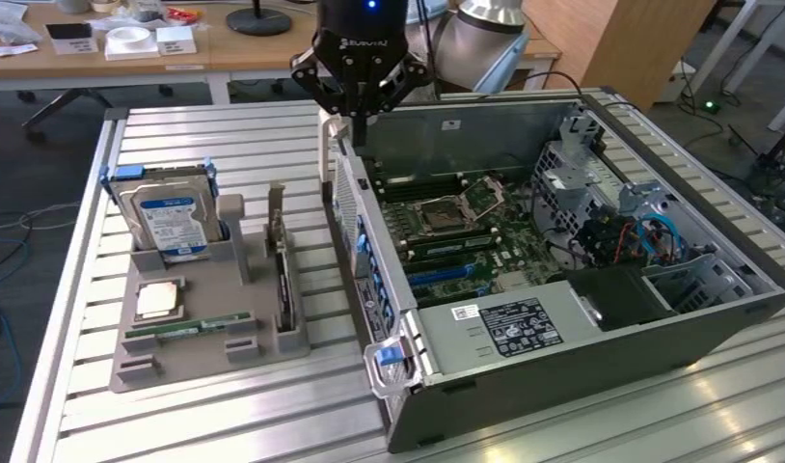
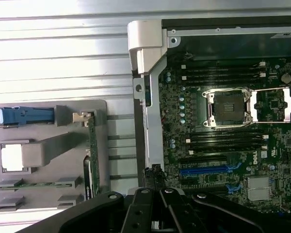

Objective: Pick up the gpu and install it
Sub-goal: 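Reach for the gpu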

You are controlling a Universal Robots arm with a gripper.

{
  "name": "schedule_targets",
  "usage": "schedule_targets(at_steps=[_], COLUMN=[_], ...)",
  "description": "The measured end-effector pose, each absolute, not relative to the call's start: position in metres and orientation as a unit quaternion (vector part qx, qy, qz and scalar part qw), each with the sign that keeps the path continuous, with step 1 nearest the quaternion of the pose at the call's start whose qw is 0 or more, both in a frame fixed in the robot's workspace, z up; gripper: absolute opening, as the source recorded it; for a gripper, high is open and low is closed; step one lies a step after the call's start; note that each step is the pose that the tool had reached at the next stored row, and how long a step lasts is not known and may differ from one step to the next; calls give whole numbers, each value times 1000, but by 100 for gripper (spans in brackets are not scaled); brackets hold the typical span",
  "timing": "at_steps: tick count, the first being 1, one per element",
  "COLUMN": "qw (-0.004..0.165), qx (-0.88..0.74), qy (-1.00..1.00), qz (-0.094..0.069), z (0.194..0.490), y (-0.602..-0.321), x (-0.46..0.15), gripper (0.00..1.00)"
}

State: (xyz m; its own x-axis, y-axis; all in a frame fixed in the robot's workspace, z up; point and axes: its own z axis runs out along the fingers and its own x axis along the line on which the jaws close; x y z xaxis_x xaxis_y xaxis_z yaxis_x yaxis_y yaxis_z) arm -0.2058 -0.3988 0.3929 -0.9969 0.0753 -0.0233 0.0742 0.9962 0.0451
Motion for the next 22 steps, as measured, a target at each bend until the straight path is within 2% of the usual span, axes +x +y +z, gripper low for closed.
schedule_targets(at_steps=[22], qw=[13], qx=[38], qy=[999], qz=[22], z=[393], y=[-399], x=[-235], gripper=[11])
